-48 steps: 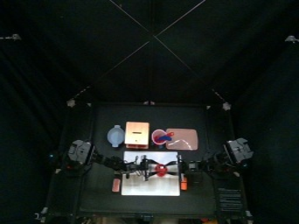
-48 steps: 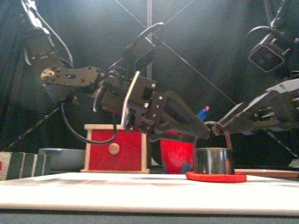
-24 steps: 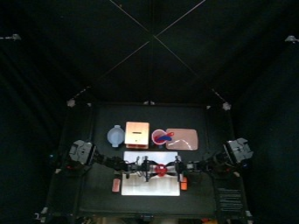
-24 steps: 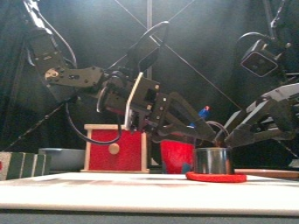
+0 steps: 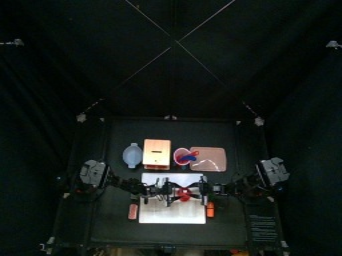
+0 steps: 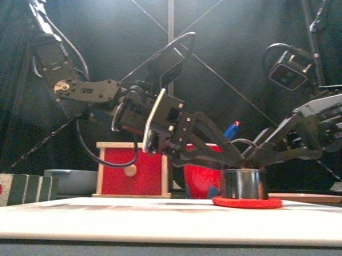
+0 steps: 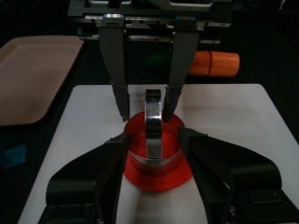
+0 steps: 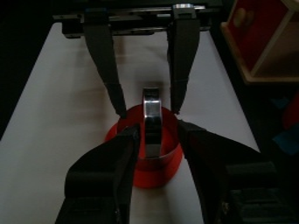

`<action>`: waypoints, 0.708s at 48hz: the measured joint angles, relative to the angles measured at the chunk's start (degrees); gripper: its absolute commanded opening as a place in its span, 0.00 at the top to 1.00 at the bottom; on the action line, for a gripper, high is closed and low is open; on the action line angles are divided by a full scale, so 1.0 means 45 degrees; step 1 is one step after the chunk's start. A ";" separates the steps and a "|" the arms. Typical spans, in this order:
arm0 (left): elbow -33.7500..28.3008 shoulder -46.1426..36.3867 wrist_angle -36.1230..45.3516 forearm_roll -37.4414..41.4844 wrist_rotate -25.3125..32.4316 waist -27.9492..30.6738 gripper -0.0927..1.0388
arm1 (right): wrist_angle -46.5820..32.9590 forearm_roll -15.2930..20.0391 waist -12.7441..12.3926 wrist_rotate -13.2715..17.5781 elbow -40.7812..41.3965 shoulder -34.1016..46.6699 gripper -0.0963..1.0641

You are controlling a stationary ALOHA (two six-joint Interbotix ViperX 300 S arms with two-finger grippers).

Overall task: Get the cutter from the drawer then cut the dough then place the extra dough in the bowl
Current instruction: Cut the dough

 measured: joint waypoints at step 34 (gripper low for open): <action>-0.0078 0.0078 0.0293 -0.0039 -0.0020 0.0020 0.19 | 0.0000 -0.0195 -0.0059 -0.0039 -0.0137 0.0000 0.38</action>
